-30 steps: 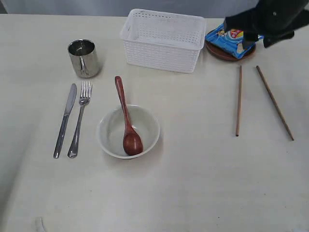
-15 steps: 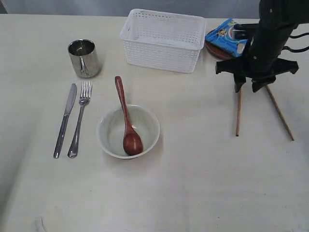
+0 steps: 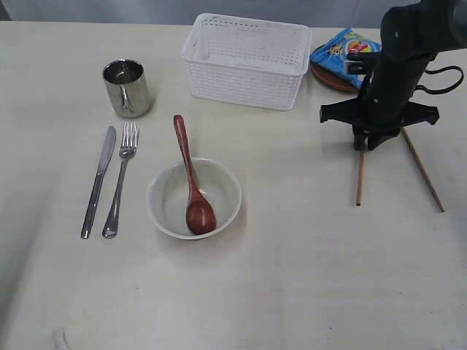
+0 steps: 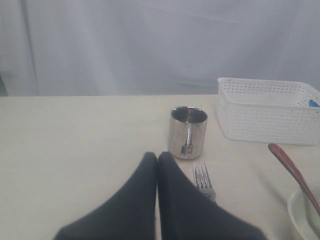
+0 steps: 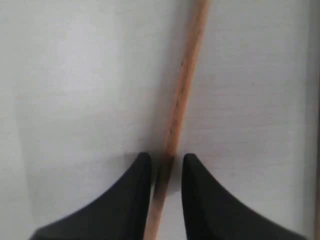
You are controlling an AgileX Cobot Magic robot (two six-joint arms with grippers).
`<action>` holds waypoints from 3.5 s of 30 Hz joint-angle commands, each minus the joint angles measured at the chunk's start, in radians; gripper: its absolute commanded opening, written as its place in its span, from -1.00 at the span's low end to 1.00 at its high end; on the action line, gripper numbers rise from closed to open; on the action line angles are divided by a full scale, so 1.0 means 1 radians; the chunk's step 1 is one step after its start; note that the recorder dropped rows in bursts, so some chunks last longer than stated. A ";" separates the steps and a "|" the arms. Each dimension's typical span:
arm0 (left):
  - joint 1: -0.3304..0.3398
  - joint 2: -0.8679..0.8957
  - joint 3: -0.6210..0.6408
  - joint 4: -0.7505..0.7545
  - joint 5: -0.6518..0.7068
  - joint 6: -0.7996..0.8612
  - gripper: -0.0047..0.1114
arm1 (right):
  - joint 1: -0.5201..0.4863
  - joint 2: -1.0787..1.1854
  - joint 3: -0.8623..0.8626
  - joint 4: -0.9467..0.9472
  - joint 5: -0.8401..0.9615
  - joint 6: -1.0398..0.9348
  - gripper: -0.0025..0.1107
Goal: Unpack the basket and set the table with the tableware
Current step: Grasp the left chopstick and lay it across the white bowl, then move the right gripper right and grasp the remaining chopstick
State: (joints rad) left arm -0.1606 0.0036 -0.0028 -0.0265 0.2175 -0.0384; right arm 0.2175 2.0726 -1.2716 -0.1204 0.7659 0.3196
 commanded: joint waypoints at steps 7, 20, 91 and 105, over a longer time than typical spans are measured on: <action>-0.001 -0.004 0.003 0.000 -0.006 0.000 -0.92 | -0.006 0.052 -0.001 0.045 -0.010 -0.038 -0.82; -0.001 -0.004 0.003 -0.005 -0.006 0.000 -0.92 | 0.001 -0.338 -0.001 0.403 0.251 -0.404 -0.96; -0.001 -0.004 0.003 -0.004 -0.006 0.000 -0.92 | 0.588 -0.078 -0.415 0.177 0.455 -0.637 -0.40; -0.001 -0.004 0.003 -0.004 -0.006 0.000 -0.92 | 0.029 -0.239 -0.362 0.205 0.427 -0.626 -0.40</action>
State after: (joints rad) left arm -0.1606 0.0036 -0.0028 -0.0265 0.2175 -0.0384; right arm 0.3572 1.8411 -1.6704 0.0694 1.2126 -0.3107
